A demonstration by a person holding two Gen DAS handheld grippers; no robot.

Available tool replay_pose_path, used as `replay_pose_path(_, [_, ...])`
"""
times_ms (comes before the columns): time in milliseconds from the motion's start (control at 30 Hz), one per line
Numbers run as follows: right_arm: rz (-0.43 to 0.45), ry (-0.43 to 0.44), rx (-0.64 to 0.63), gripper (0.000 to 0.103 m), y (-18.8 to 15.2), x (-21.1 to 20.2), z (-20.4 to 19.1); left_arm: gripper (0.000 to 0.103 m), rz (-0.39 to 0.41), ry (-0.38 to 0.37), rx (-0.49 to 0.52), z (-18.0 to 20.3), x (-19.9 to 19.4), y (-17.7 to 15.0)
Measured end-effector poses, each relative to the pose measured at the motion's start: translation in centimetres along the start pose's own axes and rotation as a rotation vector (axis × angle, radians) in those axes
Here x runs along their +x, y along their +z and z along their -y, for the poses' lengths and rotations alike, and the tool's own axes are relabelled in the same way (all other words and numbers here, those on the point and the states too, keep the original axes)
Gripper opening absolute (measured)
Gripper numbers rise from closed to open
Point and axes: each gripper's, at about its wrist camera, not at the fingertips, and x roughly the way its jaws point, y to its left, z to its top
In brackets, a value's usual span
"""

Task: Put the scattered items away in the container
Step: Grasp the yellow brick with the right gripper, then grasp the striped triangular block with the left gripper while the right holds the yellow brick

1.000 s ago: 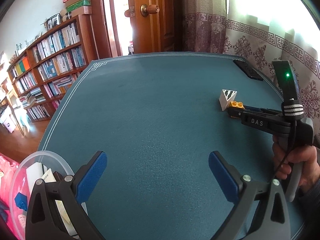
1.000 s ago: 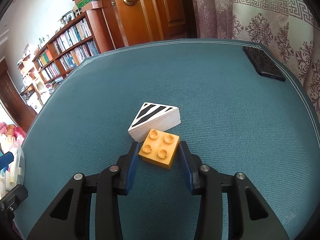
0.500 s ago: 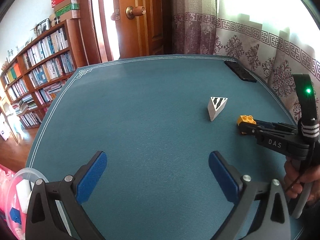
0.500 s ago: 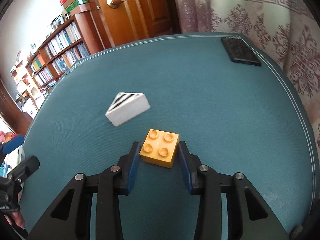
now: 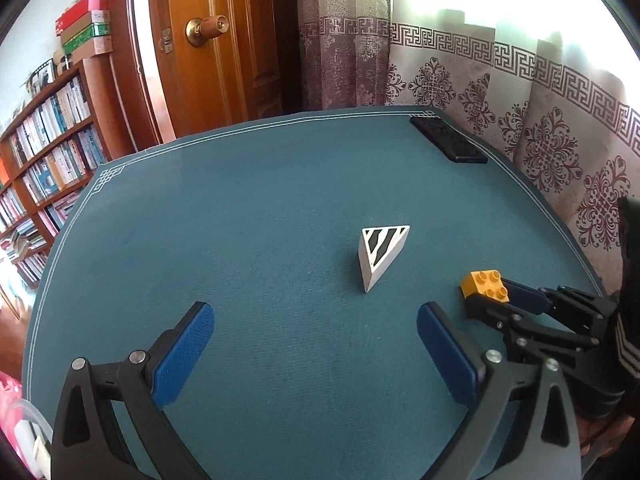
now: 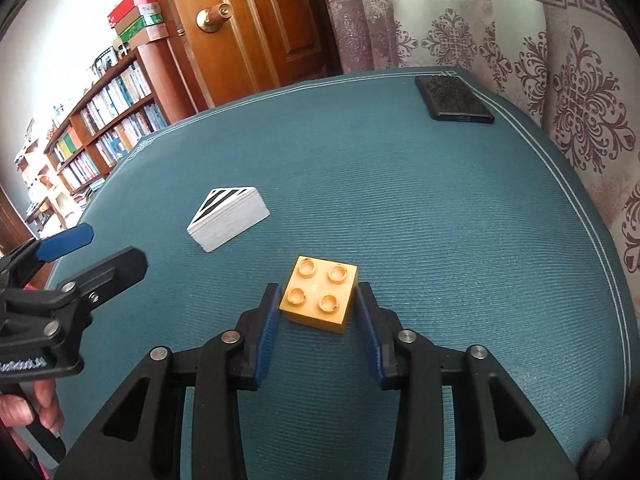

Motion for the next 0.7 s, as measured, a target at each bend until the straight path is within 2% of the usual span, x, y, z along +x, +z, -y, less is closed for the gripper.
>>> replay_pose_path(433, [0.012, 0.026, 0.054, 0.041, 0.2, 0.2, 1.1, 0.092, -0.014, -0.038, 0.036, 1.8, 4.8, 2.3])
replay_pose_path(600, [0.014, 0.024, 0.056, 0.041, 0.2, 0.2, 1.2, 0.077, -0.050, -0.052, 0.033, 1.8, 6.6, 2.5])
replay_pose_path(700, [0.014, 0.024, 0.056, 0.041, 0.2, 0.3, 1.1, 0.077, -0.061, -0.062, 0.030, 1.9, 7.3, 2.7])
